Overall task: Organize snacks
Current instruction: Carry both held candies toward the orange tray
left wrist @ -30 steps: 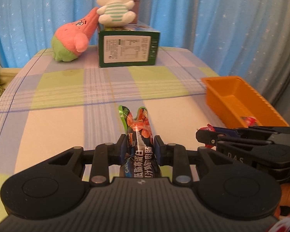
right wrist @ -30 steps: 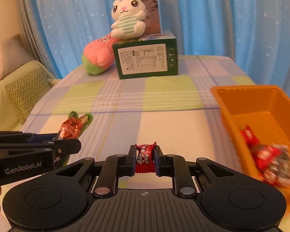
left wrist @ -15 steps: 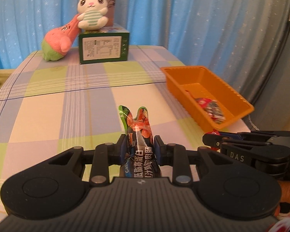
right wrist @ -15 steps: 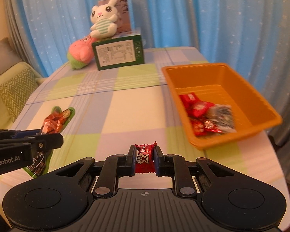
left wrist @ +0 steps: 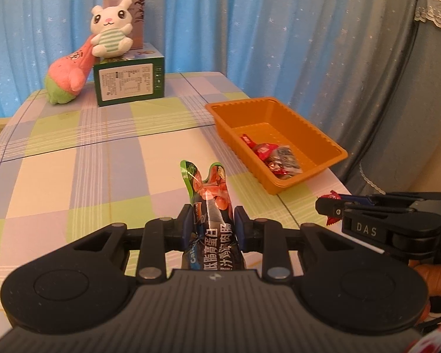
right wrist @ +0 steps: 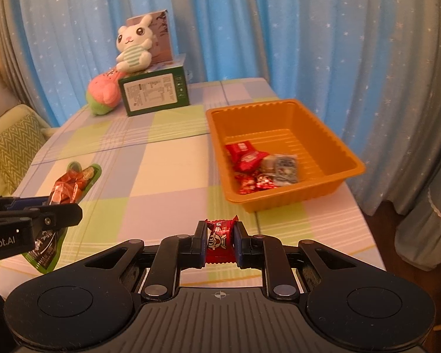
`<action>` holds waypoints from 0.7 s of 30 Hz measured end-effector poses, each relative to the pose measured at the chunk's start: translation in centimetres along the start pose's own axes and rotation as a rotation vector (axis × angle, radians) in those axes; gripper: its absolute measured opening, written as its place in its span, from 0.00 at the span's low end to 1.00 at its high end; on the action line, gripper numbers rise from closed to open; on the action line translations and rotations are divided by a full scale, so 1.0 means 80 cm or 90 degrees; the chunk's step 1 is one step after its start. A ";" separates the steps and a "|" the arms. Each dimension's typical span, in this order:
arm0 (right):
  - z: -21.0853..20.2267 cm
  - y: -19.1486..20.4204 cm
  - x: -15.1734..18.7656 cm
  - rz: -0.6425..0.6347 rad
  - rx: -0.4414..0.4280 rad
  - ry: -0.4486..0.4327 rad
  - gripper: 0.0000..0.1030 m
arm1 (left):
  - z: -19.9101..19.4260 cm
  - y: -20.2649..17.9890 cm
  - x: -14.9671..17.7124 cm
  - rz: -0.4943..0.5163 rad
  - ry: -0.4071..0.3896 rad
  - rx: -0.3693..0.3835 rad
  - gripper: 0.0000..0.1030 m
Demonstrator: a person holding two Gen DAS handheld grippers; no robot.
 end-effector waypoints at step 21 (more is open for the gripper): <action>-0.035 -0.020 -0.013 0.013 0.014 -0.034 0.18 | -0.009 -0.017 -0.020 0.003 -0.008 0.017 0.25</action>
Point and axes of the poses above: each gripper's, at about its wrist camera, not at the fingertips, and z roughly the way its jaws point, y to its left, x to its underside, the point moved 1 cm from there along z, roughly the way its jaws point, and after that the axes turned 14 degrees about -x, right-handed, at the moved point
